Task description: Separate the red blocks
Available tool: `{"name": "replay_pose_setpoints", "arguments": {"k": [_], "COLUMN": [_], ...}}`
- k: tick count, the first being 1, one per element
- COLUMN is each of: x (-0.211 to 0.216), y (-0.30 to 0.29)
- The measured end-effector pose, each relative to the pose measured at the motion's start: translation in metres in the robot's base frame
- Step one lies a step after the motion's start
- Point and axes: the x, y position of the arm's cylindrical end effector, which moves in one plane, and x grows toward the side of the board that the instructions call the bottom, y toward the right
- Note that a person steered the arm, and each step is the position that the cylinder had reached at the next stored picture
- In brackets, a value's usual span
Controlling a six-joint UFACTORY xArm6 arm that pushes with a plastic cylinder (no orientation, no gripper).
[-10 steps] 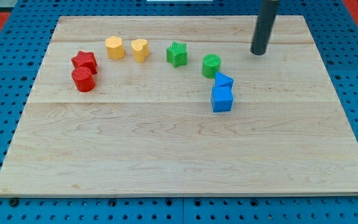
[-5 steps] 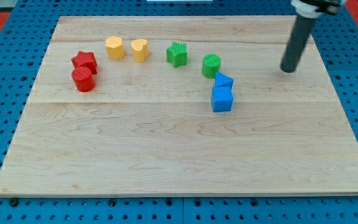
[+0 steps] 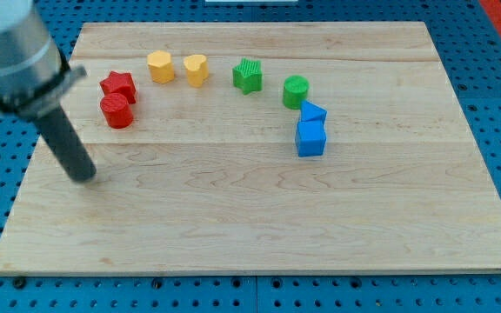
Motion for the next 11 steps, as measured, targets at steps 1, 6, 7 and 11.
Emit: {"name": "replay_pose_setpoints", "arguments": {"k": [1, 6, 7, 11], "x": [-0.061, -0.076, -0.076, -0.106], "y": [-0.001, 0.036, 0.038, 0.159]}}
